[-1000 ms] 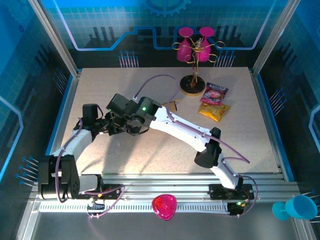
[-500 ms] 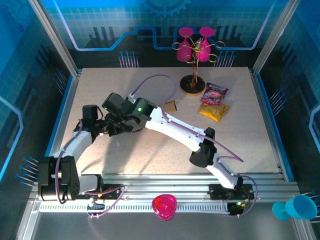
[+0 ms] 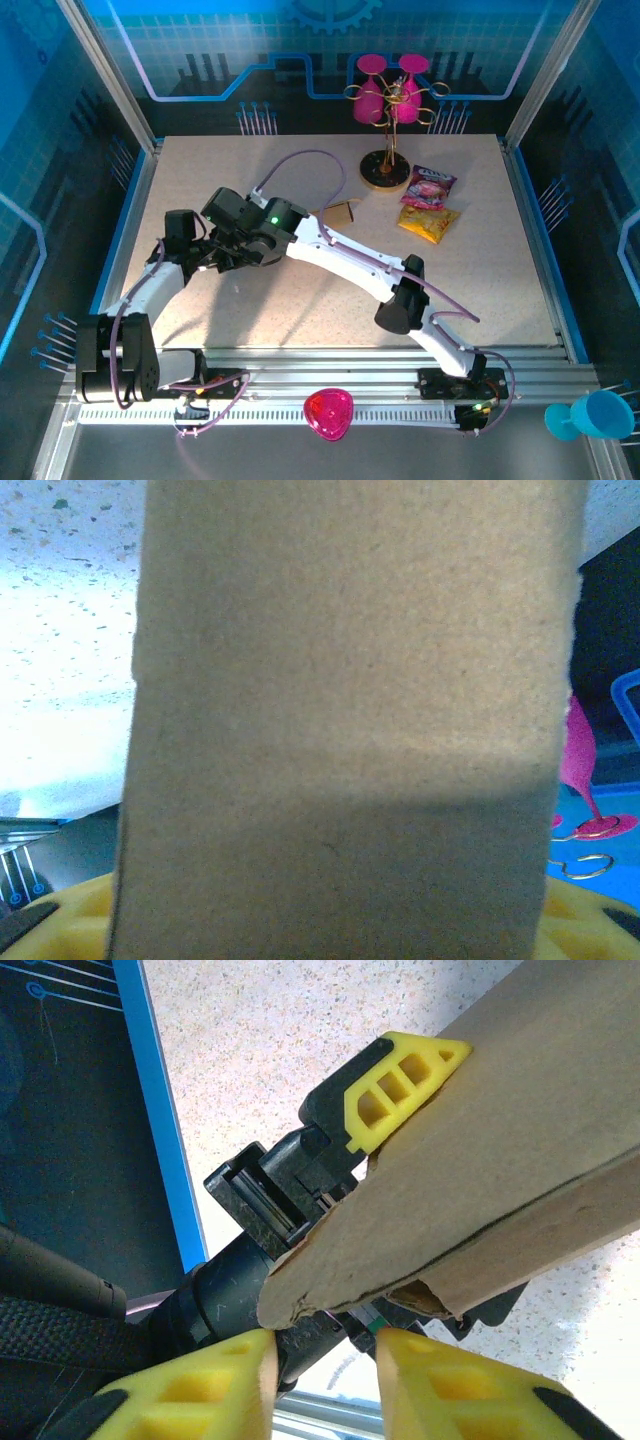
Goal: Fold the paper box
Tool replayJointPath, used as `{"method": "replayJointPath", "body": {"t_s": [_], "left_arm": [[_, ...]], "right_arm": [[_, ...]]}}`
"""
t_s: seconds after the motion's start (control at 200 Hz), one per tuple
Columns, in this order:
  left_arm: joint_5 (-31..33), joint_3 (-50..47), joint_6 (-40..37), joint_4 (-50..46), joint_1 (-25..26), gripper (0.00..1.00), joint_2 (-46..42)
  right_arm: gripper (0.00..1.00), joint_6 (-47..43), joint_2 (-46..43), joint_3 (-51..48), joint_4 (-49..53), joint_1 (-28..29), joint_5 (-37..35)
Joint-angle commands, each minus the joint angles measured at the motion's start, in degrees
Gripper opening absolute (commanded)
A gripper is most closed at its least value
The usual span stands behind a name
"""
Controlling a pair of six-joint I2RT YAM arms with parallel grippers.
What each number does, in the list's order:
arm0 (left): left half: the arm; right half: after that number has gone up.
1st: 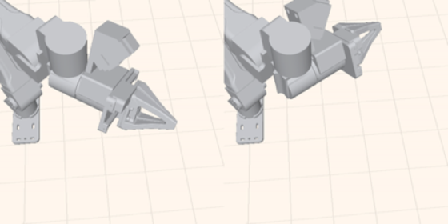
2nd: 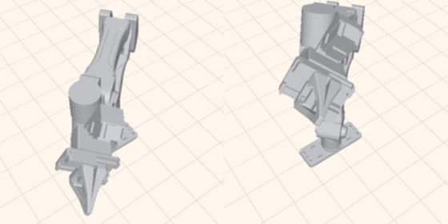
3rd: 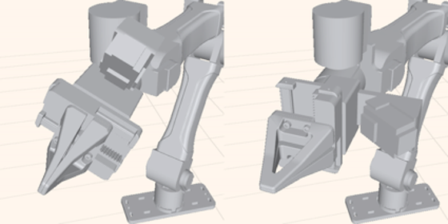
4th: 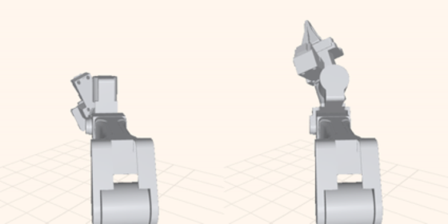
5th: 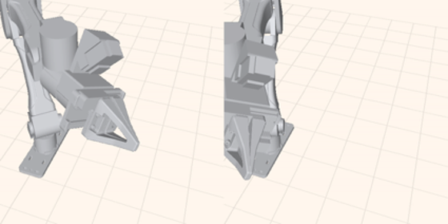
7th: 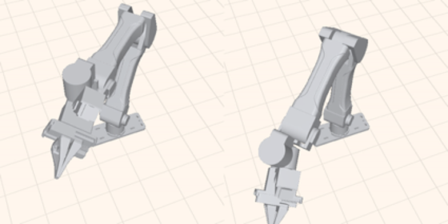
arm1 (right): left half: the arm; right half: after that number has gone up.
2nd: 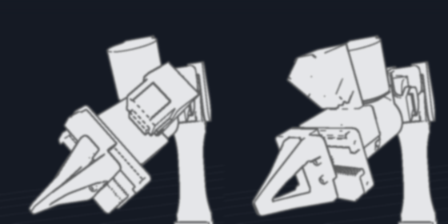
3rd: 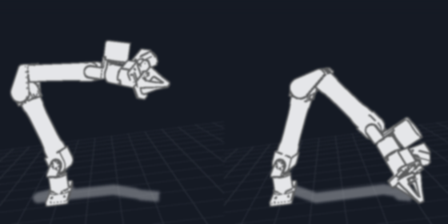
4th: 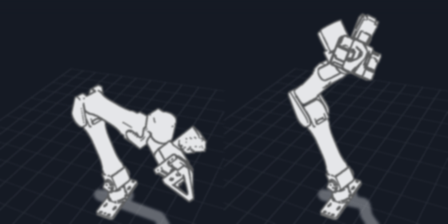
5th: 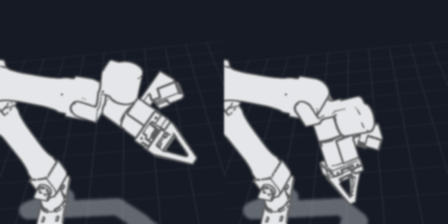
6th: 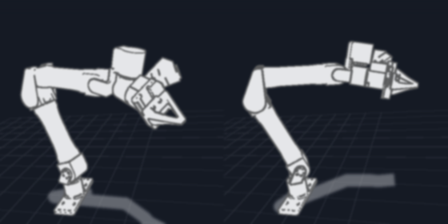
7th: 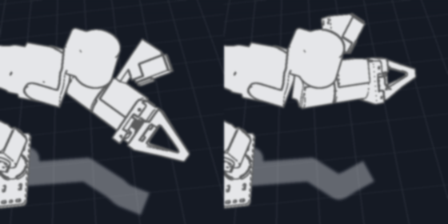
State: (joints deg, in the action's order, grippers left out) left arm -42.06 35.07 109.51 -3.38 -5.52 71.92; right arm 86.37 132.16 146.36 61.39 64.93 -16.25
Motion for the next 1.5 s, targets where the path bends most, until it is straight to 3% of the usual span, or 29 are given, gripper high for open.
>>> {"method": "replayJointPath", "body": {"t_s": [0.0, 0.215, 0.35, 0.83, 1.046, 1.491], "left_arm": [[1.27, 0.09, -0.43, -3.06, -0.37, 0.27, -0.73], [1.19, -0.26, -0.1, -2.31, -0.37, 0.27, -0.75], [1.22, -0.29, 0.1, -2.11, -0.35, 0.27, -0.9], [1.17, -0.53, 0.44, -1.19, -0.36, 0.27, -0.44], [1.02, 0.08, 0.26, -1.14, -0.37, 0.26, 0.29], [0.85, 0.43, -0.2, -1.28, -0.37, 0.27, 1.77]], "right_arm": [[0.4, -1.31, 0.78, 1.44, 1.14, -1.56, -2.47], [0.53, -0.58, -1.31, 1.32, -2.84, -0.42, -4.22], [0.53, 2.37, 0.02, 1.18, -2.07, -0.91, -2.93], [0.29, 2.51, 3.46, 3.15, 3.19, -2.34, -0.11], [0.13, -0.85, 2.52, 3.07, 3.74, -2.52, -1.17], [0.08, -14.02, 1.52, 3.14, 5.38, -3.85, 2.01]]}}
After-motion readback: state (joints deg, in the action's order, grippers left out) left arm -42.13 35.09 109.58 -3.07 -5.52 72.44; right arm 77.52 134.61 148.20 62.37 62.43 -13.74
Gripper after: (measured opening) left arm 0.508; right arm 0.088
